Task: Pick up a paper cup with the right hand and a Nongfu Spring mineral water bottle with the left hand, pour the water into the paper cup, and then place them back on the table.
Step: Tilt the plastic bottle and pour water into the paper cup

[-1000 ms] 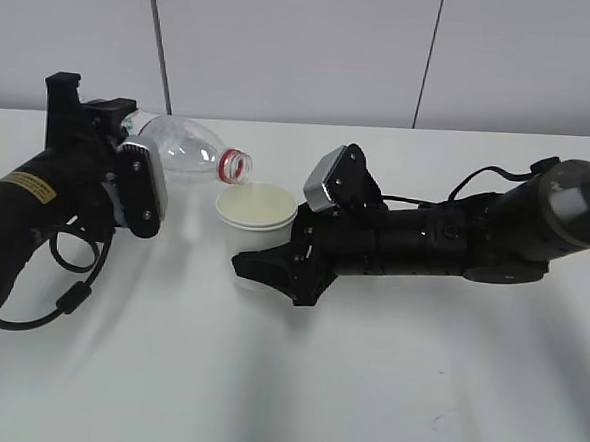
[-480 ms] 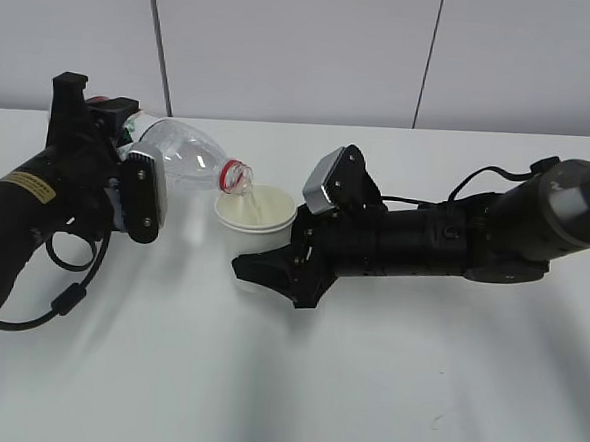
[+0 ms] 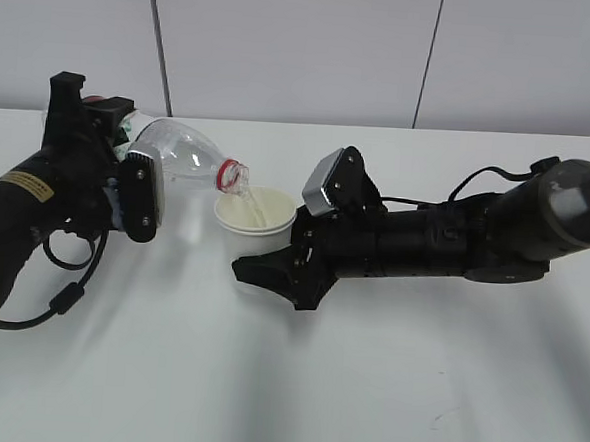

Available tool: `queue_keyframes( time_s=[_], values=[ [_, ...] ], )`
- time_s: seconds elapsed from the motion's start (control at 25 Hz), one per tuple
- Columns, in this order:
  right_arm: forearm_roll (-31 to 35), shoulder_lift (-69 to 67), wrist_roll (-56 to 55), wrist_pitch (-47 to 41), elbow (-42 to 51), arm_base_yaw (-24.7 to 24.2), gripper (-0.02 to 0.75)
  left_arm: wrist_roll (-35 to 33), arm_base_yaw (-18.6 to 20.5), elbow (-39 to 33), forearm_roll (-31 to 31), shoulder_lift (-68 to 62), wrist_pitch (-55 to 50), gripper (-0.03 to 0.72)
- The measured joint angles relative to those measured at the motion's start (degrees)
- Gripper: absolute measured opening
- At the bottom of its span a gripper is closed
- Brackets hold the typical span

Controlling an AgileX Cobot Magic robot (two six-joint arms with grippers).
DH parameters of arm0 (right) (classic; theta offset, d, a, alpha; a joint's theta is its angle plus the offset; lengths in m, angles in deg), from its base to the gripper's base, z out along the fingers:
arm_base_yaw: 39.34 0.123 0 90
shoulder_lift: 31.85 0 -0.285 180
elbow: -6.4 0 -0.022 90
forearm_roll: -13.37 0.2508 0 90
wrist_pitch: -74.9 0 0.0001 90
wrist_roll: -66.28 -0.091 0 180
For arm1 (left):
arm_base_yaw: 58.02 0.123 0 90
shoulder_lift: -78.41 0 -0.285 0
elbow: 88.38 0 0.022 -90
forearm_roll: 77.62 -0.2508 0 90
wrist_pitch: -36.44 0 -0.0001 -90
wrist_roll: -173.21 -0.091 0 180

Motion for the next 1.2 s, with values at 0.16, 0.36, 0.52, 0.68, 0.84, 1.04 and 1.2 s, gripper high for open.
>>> queue_keyframes(
  time_s=[0.16,0.36,0.52,0.68,0.84,1.04,1.2],
  values=[
    [-0.1,0.0,0.0,-0.1,0.0,0.0,0.52,-0.1,0.0,0.0,0.5,0.0,0.0,0.394],
    [-0.3,0.0,0.0,-0.1,0.0,0.0,0.52,-1.3,0.0,0.0,1.0,0.0,0.0,0.394],
    [-0.3,0.0,0.0,-0.1,0.0,0.0,0.519,-1.5,0.0,0.0,1.3,0.0,0.0,0.394],
    [-0.3,0.0,0.0,-0.1,0.0,0.0,0.519,-1.5,0.0,0.0,1.3,0.0,0.0,0.394],
    [-0.3,0.0,0.0,-0.1,0.0,0.0,0.519,-1.5,0.0,0.0,1.3,0.0,0.0,0.394],
    [-0.4,0.0,0.0,-0.2,0.0,0.0,0.519,-1.5,0.0,0.0,1.3,0.0,0.1,0.394],
    [-0.5,0.0,0.0,-0.2,0.0,0.0,0.519,-1.5,0.0,0.0,1.3,0.0,0.1,0.394]
  ],
)
